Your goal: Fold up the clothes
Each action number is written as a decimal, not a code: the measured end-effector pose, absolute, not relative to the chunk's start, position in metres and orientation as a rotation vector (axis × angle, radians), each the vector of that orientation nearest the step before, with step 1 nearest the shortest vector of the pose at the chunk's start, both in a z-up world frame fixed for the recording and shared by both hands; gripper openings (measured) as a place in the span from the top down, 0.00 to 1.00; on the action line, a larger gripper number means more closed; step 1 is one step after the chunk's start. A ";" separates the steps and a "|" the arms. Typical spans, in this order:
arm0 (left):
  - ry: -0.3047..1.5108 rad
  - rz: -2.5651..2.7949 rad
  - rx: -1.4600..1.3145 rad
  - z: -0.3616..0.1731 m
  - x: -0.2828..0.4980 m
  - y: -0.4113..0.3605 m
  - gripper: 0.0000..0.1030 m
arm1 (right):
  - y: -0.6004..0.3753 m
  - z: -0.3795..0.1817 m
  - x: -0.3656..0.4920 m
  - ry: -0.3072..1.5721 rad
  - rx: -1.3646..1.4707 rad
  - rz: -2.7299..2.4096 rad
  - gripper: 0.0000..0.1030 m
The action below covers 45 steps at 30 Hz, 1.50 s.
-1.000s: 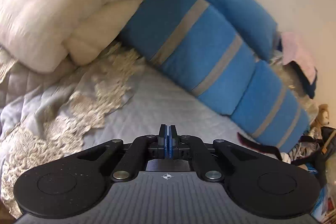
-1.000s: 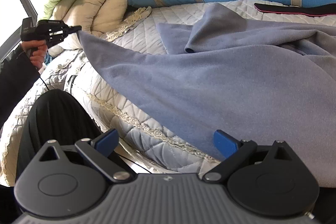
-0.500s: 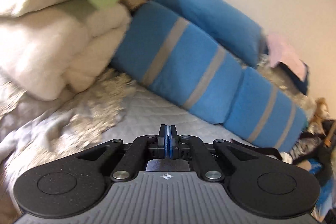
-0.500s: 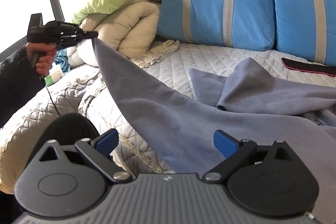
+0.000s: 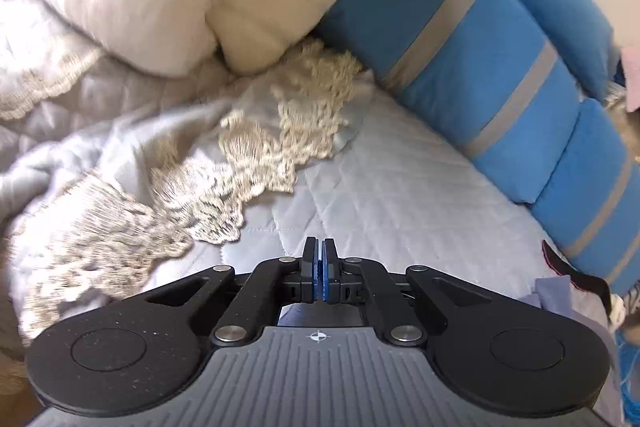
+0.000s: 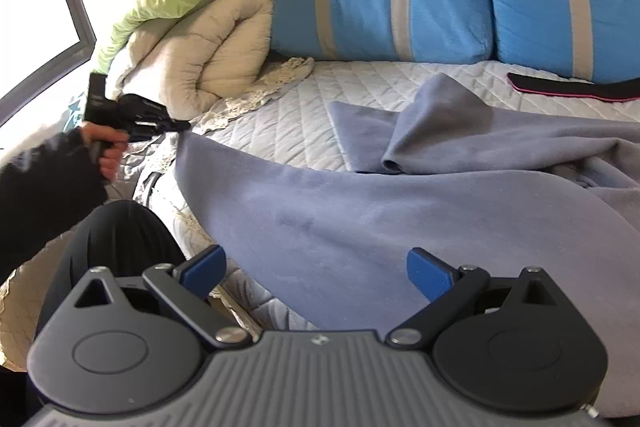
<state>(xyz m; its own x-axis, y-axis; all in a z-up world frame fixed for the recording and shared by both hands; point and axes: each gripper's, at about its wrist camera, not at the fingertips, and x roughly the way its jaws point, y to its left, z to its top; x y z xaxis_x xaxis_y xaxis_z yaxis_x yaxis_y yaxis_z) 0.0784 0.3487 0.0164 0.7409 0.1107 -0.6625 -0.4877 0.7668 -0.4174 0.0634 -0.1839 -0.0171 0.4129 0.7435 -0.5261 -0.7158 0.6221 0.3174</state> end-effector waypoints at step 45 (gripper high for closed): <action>0.939 -0.249 0.552 0.001 0.090 0.267 0.62 | -0.184 -0.033 0.072 0.754 0.069 0.890 0.02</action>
<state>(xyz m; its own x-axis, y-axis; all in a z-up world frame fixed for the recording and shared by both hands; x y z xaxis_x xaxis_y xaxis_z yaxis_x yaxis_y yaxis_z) 0.0900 0.2673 0.0009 0.5755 0.0325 -0.8172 0.4336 0.8351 0.3385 0.0715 -0.1841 -0.0327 0.3939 0.7239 -0.5664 -0.6777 0.6450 0.3531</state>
